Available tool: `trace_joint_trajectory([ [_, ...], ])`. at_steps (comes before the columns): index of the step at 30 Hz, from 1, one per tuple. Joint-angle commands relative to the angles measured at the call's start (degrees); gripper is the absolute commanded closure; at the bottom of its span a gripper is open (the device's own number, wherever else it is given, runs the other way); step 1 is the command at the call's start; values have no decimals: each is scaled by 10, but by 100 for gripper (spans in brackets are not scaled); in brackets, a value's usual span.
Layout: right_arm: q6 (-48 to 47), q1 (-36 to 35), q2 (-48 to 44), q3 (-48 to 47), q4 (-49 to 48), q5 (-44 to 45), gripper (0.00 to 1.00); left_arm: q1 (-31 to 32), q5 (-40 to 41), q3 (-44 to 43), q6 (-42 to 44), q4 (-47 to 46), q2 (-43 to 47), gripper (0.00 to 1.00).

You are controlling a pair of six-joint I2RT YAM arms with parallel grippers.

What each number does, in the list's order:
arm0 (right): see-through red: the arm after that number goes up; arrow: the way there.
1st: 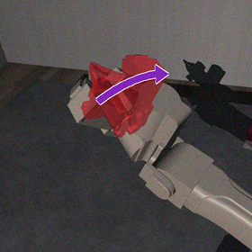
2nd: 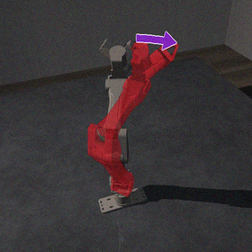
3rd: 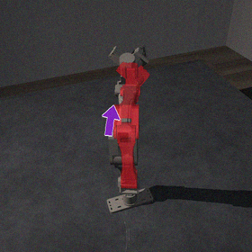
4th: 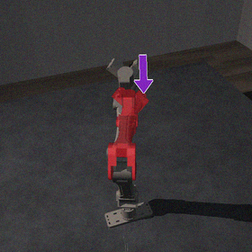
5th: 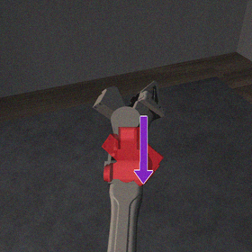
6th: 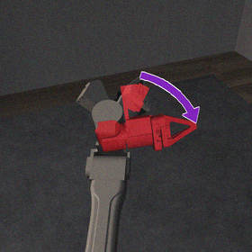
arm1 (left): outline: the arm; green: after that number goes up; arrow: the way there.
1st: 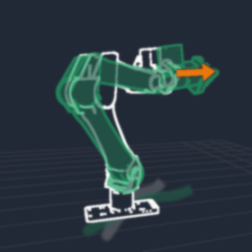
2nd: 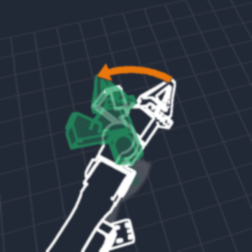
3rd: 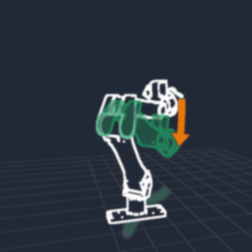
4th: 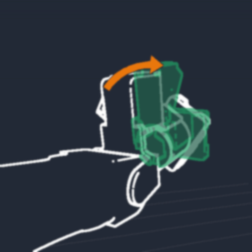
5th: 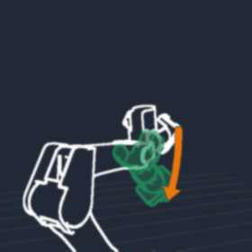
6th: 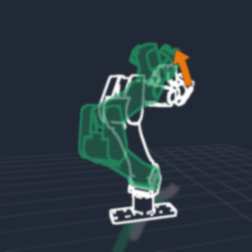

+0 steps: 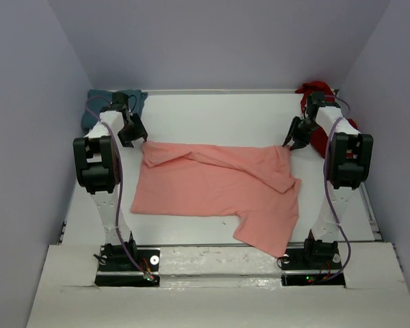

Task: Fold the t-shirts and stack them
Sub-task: Fold the tshirt

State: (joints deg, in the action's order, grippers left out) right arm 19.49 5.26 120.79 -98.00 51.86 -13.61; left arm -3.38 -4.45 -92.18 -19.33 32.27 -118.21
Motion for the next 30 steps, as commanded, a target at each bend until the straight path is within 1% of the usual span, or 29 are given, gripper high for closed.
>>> trace_joint_trajectory([
  [1,-1,4,4,-2,-15,5,61,-1,-14,-27,7,-5,-2,34],
  [5,-1,4,9,-2,-15,-1,62,-1,-18,-31,5,-10,-10,34],
  [8,1,4,10,-2,-15,-4,58,-1,-23,-35,3,-11,-15,34],
  [9,1,4,10,-1,-15,-4,54,-1,-25,-37,2,-11,-16,34],
  [11,0,4,13,-1,-15,-5,54,-1,-27,-41,1,-12,-18,34],
  [12,0,4,14,0,-16,-6,59,-1,-28,-41,1,-12,-19,34],
  [13,0,4,15,0,-16,-6,86,-1,-30,-42,1,-13,-21,34],
  [14,1,4,16,0,-17,-5,94,-1,-30,-42,0,-14,-23,34],
  [15,1,4,17,0,-16,-4,99,-1,-31,-44,0,-14,-24,34],
  [18,2,4,16,-1,-16,-2,100,-1,-34,-48,0,-15,-28,35],
  [19,1,4,15,-2,-16,-1,100,-1,-35,-49,0,-16,-30,38],
  [25,0,4,13,-11,-10,1,100,0,-47,-62,-2,-22,-40,47],
  [28,0,4,15,-11,-9,1,100,1,-55,-71,-3,-22,-47,51],
  [30,0,4,16,-13,-8,1,100,4,-63,-76,-2,-18,-53,52],
])
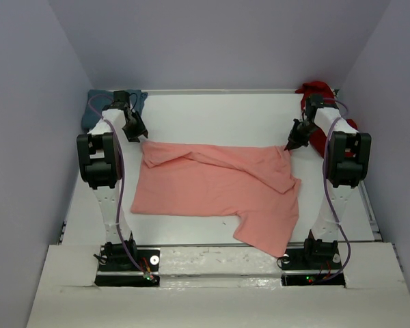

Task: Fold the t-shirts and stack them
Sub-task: Fold the tshirt

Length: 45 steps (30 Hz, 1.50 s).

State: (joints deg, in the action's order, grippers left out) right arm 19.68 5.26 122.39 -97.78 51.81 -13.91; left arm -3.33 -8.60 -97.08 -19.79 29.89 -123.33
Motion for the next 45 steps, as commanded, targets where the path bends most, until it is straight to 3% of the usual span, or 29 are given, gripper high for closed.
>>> trace_joint_trajectory([
  [1,-2,4,0,-17,-7,4,100,3,-28,-30,1,9,-3,52],
  [15,-3,4,2,-19,-5,4,100,7,-48,1,-7,28,28,55],
  [20,-2,4,3,-19,-6,3,100,7,-43,8,-10,41,28,71],
  [21,-2,4,4,-17,-6,4,100,6,-43,12,-11,42,30,82],
  [22,-2,4,3,-17,-6,4,100,6,-43,14,-13,43,31,82],
  [25,-3,4,3,-16,-7,6,100,6,-40,15,-15,47,34,100],
  [38,7,4,22,-52,-2,44,100,4,-3,-40,-9,64,4,100],
  [45,19,4,35,-95,2,107,100,-7,3,-67,-9,72,-9,100],
])
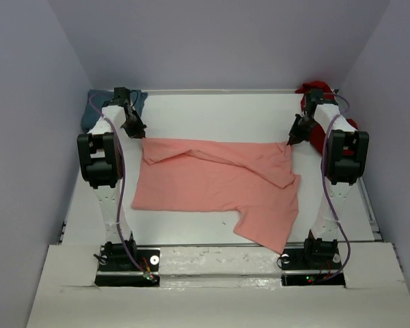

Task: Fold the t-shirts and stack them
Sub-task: Fold the tshirt

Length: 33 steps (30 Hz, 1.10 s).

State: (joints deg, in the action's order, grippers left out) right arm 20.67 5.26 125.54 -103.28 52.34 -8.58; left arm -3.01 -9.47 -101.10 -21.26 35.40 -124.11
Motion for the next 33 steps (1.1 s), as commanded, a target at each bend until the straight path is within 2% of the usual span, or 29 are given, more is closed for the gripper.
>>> trace_joint_trajectory([
  [1,11,9,4,-43,-2,59,100,-11,12,-28,7,18,-1,100],
  [24,25,44,23,-75,13,175,100,-40,24,-22,13,19,4,100],
  [33,28,56,26,-80,5,161,100,-47,23,-30,13,21,-1,100],
])
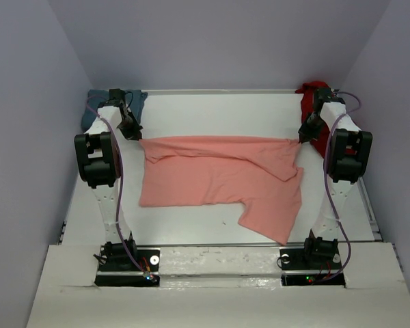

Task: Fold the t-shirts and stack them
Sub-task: Fold the tshirt

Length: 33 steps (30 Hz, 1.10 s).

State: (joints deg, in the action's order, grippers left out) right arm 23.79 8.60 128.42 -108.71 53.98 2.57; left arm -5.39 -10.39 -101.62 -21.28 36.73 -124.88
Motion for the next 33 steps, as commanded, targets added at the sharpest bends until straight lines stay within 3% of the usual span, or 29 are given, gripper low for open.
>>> trace_joint_trajectory([
  [1,-3,22,-4,-23,-14,51,100,-23,32,-26,13,9,6,100],
  [20,2,44,2,-54,-26,97,100,-38,35,-29,19,12,6,100],
  [22,-2,44,8,-56,-26,65,91,-38,32,-28,19,12,5,100],
  [23,-5,44,10,-56,-33,47,75,-38,31,-28,19,10,4,100],
  [24,-7,44,12,-56,-35,26,45,-38,25,-28,19,9,3,100],
  [25,-4,44,14,-53,-42,-6,35,-38,21,-28,16,6,3,100],
  [28,-2,44,8,-46,-57,-61,18,-37,5,-29,14,2,-1,100],
  [31,-8,44,0,-43,-74,-91,15,-31,-6,-39,18,4,-8,99],
  [33,-13,44,-7,-54,-77,-106,15,-29,-9,-47,21,7,-10,86],
])
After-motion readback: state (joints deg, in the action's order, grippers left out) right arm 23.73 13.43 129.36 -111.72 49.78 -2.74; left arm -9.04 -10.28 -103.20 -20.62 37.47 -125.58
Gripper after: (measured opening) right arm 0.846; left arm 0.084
